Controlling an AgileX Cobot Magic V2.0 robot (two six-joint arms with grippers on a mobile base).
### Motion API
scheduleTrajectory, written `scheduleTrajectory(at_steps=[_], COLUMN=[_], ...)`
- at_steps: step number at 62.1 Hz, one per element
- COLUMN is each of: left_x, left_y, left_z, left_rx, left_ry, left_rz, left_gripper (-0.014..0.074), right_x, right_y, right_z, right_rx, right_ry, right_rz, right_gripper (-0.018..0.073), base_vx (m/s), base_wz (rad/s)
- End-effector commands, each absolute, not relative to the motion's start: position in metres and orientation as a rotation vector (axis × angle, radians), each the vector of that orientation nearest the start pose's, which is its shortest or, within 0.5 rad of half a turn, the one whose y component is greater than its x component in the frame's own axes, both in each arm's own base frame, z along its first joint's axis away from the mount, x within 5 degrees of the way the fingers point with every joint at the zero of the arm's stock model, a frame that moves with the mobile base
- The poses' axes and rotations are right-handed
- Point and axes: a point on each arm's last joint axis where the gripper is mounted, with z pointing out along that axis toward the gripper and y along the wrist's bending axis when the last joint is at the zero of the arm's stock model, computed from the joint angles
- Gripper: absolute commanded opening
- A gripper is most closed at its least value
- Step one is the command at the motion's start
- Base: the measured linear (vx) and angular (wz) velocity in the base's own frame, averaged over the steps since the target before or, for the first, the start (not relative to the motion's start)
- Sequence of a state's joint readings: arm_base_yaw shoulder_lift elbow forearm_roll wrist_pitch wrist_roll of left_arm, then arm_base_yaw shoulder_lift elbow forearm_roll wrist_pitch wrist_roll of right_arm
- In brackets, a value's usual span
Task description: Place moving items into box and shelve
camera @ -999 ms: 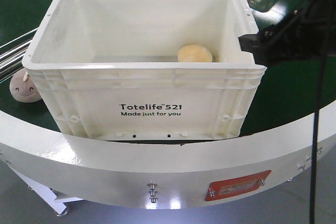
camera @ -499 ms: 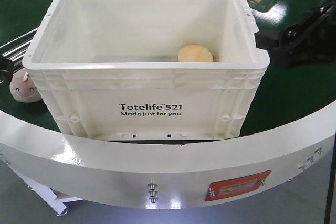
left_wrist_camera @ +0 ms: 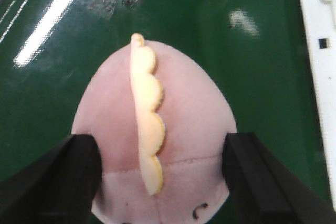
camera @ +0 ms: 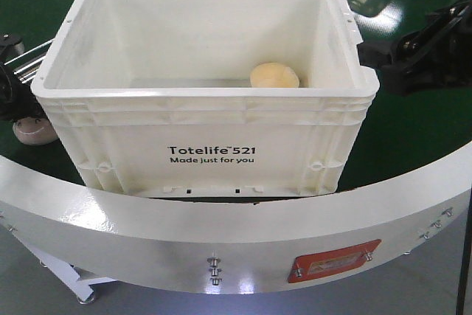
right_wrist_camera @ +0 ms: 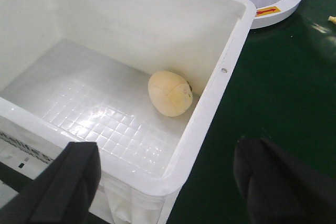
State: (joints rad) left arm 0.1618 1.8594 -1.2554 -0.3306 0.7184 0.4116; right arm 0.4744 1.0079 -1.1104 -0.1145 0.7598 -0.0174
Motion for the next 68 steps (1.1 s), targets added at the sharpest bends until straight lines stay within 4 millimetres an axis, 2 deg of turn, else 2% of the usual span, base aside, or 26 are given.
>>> scheduleTrajectory(at_steps=[1, 14, 24, 31, 41, 49, 55, 62, 68], left_x=[0.379, 0.379, 0.377, 0.369, 0.346, 0.318, 0.298, 0.282, 0.276], left_y=[0.042, 0.043, 0.044, 0.044, 0.041, 0.028, 0.010, -0.012, -0.035], left_z=[0.210, 0.210, 0.224, 0.254, 0.316, 0.369, 0.400, 0.421, 0.425], left_rx=[0.054, 0.070, 0.073, 0.103, 0.103, 0.118, 0.170, 0.267, 0.362], left_ry=[2.689, 2.689, 2.640, 2.561, 2.348, 2.149, 2.010, 1.900, 1.862], left_rz=[-0.195, -0.168, -0.140, -0.080, -0.016, -0.006, -0.030, -0.092, -0.194], left_gripper=[0.0494, 0.0315, 0.0265, 0.0262, 0.0262, 0.0262, 0.0262, 0.0262, 0.0262], right_x=[0.182, 0.182, 0.182, 0.182, 0.182, 0.182, 0.182, 0.182, 0.183], right_y=[0.084, 0.084, 0.084, 0.084, 0.084, 0.084, 0.084, 0.085, 0.085], right_z=[0.419, 0.419, 0.419, 0.419, 0.420, 0.420, 0.420, 0.421, 0.422], right_rx=[-0.550, -0.550, -0.550, -0.550, -0.549, -0.549, -0.548, -0.546, -0.542], right_ry=[1.948, 1.948, 1.948, 1.948, 1.945, 1.945, 1.940, 1.926, 1.913], right_rz=[0.131, 0.131, 0.131, 0.131, 0.133, 0.133, 0.134, 0.137, 0.143], right_gripper=[0.0571, 0.0571, 0.0571, 0.0571, 0.0571, 0.0571, 0.0571, 0.0571, 0.0571], base_vx=[0.00, 0.00, 0.00, 0.00, 0.00, 0.00, 0.00, 0.00, 0.00], base_wz=[0.00, 0.00, 0.00, 0.00, 0.00, 0.00, 0.00, 0.00, 0.00])
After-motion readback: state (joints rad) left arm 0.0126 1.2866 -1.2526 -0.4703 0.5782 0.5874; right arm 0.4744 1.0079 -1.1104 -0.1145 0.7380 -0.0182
